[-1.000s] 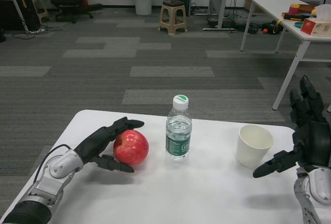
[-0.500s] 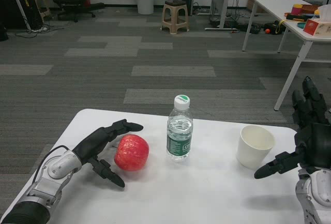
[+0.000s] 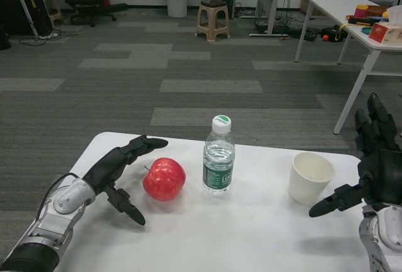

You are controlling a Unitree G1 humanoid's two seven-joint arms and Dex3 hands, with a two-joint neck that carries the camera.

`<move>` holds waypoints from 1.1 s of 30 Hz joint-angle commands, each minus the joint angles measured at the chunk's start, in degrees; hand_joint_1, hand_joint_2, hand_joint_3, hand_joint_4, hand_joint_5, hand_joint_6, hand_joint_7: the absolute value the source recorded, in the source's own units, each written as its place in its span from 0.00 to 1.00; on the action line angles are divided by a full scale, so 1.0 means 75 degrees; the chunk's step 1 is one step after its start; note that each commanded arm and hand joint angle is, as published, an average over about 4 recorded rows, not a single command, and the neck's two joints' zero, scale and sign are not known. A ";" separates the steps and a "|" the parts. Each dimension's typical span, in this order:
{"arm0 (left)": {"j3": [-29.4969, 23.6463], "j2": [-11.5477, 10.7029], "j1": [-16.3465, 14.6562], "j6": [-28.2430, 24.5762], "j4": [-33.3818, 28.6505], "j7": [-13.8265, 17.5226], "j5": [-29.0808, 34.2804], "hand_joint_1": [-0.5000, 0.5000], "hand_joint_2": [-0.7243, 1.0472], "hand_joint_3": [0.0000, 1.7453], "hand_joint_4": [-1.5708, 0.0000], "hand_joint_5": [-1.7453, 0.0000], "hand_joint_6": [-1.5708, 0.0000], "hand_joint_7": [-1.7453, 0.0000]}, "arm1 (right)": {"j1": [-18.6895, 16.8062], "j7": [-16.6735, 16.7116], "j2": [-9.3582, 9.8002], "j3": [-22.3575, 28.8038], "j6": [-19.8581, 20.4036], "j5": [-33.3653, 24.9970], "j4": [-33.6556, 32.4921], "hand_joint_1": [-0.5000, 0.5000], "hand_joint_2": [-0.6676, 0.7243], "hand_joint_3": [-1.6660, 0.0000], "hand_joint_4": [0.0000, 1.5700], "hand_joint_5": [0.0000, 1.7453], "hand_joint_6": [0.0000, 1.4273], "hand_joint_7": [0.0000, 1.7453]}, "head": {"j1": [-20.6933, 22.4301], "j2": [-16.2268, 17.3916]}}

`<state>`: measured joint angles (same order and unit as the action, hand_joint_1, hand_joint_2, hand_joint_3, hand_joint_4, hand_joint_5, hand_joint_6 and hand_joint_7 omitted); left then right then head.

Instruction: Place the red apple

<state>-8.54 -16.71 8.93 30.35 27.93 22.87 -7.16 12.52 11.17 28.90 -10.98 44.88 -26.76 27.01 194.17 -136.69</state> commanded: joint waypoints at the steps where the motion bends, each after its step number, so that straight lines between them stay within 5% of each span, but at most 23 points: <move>1: -0.0066 -0.0107 0.0087 -0.0118 -0.0158 -0.0091 0.0336 0.00 0.40 0.00 1.00 0.65 0.90 0.72 | -0.0017 0.0022 0.0061 -0.0012 0.0015 -0.0006 -0.0082 0.08 1.00 1.00 0.00 0.00 0.00 0.02 | 0.0005 0.0006; 8: -0.0162 -0.0160 0.0242 -0.0592 -0.0753 -0.0152 0.0758 0.00 0.35 0.00 1.00 0.69 0.94 0.76 | -0.0014 0.0022 0.0069 -0.0012 0.0015 -0.0006 -0.0047 0.08 1.00 1.00 0.00 0.00 0.00 0.04 | -0.0010 -0.0037; 18: -0.0233 -0.0620 0.0813 -0.1650 -0.1849 -0.0085 0.0972 0.00 0.35 0.00 1.00 0.71 0.97 0.76 | 0.0042 0.0022 0.0072 -0.0006 0.0015 -0.0006 0.0020 0.08 1.00 1.00 0.00 0.00 0.00 0.01 | -0.0131 -0.0099; 33: -0.0174 -0.0749 0.1294 -0.1808 -0.1966 -0.0073 0.1001 0.00 0.35 0.00 1.00 0.76 0.97 0.76 | 0.0130 0.0022 0.0031 0.0035 0.0015 -0.0006 0.0108 0.08 1.00 1.00 0.00 0.00 0.00 0.02 | -0.0257 -0.0201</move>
<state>-9.97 -21.30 17.50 17.20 13.48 22.26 -0.27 12.56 11.17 28.97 -10.98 44.88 -26.77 27.32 192.28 -138.15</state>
